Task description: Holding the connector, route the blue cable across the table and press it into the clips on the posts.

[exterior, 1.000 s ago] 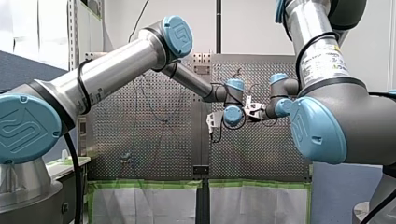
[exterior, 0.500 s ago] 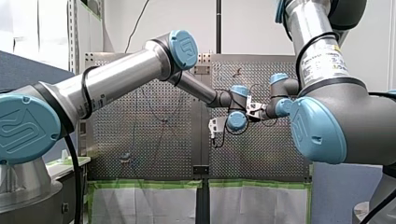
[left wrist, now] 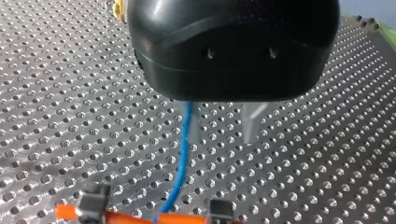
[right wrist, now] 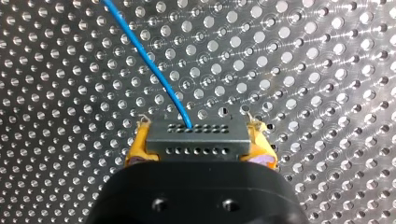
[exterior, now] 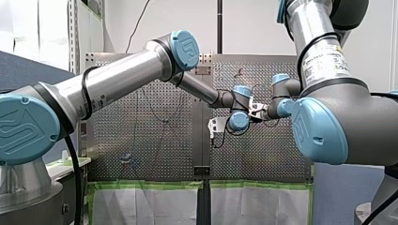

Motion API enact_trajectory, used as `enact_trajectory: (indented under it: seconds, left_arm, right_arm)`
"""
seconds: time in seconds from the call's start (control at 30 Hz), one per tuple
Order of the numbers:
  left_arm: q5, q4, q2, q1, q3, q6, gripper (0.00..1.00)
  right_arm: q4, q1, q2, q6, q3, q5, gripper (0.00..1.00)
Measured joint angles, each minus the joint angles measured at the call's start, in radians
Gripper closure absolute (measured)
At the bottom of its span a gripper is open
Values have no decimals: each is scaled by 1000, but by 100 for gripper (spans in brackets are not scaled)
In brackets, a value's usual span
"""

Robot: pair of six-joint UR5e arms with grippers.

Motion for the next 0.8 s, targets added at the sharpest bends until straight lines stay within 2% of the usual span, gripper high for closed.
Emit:
enact_trajectory:
  seconds: [0.2,0.4,0.63,0.8]
  left_arm:
    - [-10,-5,0,-2,0,-2,98]
    - [-47,-18,4,-8,0,-11,98]
    - [-109,-79,45,-26,-1,-68,98]
    - [-127,-111,89,-38,-2,-79,98]
  right_arm:
    - [2,0,0,0,0,0,100]
    - [4,-1,-1,-6,-4,0,100]
    - [56,-4,-20,-26,-32,0,100]
    - [81,-1,-62,-11,-36,2,100]
